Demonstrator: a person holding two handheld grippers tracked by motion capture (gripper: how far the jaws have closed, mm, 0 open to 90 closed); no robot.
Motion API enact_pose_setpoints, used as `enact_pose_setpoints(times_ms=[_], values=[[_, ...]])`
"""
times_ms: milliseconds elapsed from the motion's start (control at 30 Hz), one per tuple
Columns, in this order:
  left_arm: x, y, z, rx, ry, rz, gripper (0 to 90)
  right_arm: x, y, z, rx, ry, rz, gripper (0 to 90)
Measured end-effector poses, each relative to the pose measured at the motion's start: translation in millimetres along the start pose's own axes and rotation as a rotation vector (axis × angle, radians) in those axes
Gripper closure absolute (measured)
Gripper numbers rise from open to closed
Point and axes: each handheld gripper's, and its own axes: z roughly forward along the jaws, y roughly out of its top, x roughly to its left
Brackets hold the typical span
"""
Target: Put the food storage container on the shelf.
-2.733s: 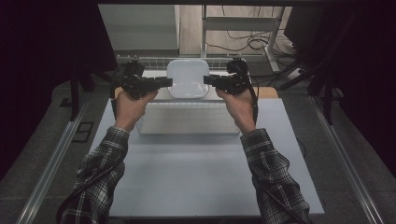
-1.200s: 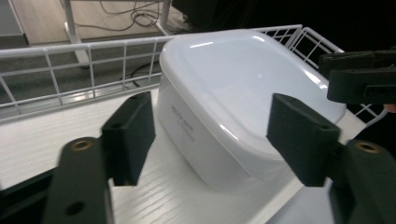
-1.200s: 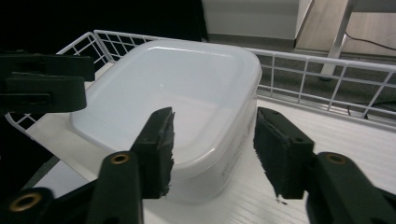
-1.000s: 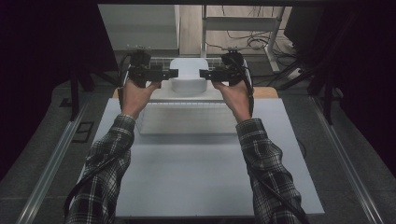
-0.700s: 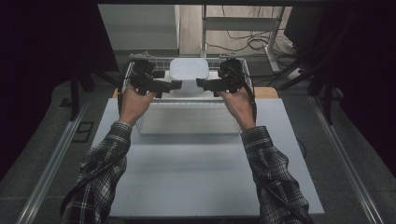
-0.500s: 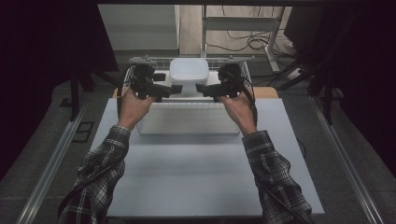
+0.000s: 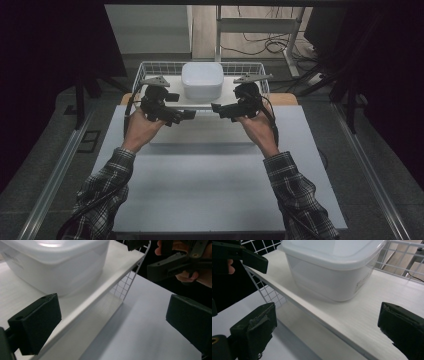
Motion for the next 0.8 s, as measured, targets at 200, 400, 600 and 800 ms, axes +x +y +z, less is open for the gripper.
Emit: enact_pose_setpoints(times_ms=[200, 400, 600, 800], values=[[-4.7, -12.2, 1.3, -0.010, -0.048, -0.007, 0.0, 2.3, -10.3, -4.3, 0.002, 0.012, -0.016, 1.9], [-11.0, -22.6, -1.2, -0.043, -0.093, -0.013, 0.0, 9.7, -20.2, -10.4, 0.004, 0.025, -0.048, 1.9], [-18.7, -33.7, -2.5, -0.066, -0.101, -0.008, 0.0, 19.0, -29.1, -16.2, 0.006, 0.052, -0.069, 1.8], [-24.0, -46.3, -0.5, -0.076, -0.096, -0.013, 0.0, 25.8, -38.1, -20.9, 0.006, 0.070, -0.088, 1.6]])
